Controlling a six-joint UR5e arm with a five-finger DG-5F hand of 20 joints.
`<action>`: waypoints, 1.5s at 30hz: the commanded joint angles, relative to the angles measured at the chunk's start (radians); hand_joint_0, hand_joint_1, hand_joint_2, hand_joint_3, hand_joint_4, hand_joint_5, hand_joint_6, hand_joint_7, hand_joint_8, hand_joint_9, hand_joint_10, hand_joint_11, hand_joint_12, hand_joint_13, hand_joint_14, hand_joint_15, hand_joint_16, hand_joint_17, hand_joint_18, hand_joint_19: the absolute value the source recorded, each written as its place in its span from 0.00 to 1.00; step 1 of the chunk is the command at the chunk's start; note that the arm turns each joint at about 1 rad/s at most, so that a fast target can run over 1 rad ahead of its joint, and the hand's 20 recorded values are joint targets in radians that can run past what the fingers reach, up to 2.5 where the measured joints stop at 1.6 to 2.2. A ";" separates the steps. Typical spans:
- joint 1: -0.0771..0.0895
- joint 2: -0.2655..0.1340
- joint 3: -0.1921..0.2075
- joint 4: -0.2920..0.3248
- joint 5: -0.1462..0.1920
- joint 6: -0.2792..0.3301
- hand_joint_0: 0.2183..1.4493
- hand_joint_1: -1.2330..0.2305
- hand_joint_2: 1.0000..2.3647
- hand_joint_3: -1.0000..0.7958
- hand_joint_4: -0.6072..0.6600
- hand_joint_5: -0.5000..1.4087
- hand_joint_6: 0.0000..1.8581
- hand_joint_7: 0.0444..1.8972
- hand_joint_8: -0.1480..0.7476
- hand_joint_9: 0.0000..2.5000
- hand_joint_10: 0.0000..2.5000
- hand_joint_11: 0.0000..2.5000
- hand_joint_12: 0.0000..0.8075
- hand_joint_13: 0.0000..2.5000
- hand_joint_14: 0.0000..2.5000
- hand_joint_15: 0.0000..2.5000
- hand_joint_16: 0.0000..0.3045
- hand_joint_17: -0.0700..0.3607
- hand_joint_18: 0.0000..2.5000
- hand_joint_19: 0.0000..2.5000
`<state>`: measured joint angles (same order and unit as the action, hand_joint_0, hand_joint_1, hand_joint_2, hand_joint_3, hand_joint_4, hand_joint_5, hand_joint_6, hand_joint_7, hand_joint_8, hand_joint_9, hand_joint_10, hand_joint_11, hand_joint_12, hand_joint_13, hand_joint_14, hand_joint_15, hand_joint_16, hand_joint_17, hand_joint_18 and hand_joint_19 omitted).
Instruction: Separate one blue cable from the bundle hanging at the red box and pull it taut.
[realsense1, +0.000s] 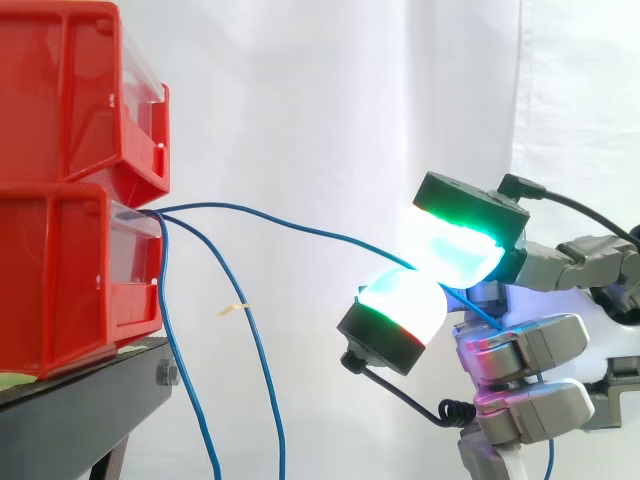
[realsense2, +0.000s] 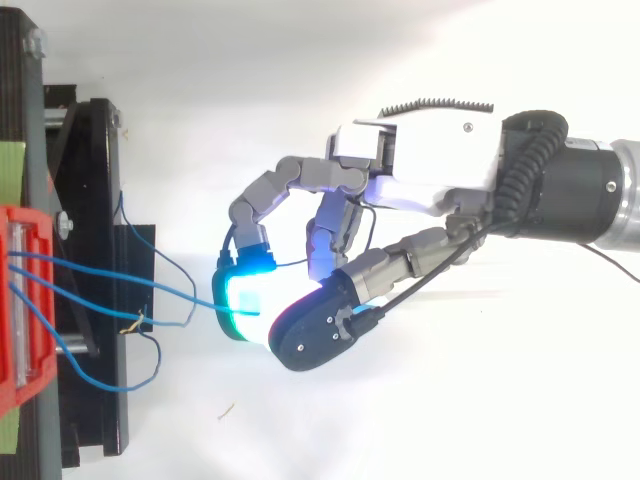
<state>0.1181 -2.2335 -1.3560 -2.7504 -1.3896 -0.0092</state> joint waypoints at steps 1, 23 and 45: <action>0.000 0.000 0.000 0.000 0.000 0.000 0.47 0.24 0.01 0.41 0.30 0.17 0.50 0.65 0.50 0.56 0.14 0.66 0.43 0.54 0.01 0.49 0.13 0.36 0.39 0.32; 0.000 0.000 0.000 0.000 0.000 0.000 0.46 0.24 0.01 0.42 0.30 0.17 0.50 0.66 0.50 0.55 0.14 0.66 0.43 0.54 0.01 0.49 0.12 0.36 0.39 0.32; 0.000 0.000 0.000 0.000 0.000 0.000 0.46 0.24 0.01 0.42 0.31 0.17 0.50 0.66 0.50 0.55 0.14 0.65 0.42 0.53 0.01 0.49 0.12 0.36 0.39 0.32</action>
<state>0.1181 -2.2334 -1.3560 -2.7504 -1.3896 -0.0092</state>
